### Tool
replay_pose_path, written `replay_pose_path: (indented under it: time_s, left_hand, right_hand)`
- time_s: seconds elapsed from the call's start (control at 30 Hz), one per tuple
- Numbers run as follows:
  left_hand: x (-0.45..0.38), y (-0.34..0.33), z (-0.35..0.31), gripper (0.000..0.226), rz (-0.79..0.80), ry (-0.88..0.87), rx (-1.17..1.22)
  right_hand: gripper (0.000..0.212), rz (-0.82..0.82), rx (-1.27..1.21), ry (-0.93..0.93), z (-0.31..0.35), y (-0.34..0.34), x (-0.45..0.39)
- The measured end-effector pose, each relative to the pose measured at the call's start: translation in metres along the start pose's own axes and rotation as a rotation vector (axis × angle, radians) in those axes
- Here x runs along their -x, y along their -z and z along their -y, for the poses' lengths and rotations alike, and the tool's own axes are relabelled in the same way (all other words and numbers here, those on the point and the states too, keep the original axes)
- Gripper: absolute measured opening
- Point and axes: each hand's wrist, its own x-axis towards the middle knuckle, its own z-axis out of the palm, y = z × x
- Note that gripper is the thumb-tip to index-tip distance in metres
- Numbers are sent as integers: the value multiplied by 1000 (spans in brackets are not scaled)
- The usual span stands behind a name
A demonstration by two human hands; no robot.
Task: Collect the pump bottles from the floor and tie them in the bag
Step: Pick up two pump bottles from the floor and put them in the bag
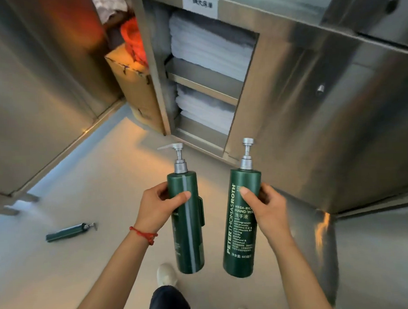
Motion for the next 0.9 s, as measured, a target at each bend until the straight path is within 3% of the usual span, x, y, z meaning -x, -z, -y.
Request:
replay_pose_path:
  time_s: [0.37, 0.5, 0.9]
  left_hand:
    - [-53, 227, -39, 32, -315, -9, 19]
    - [-85, 268, -47, 20, -397, -6, 16]
    - [-239, 346, -101, 23, -522, -1, 23]
  right_hand:
    - [14, 293, 13, 99, 87, -225, -62]
    - [16, 377, 18, 132, 114, -278, -94]
    - [20, 506, 25, 160, 185, -406, -251]
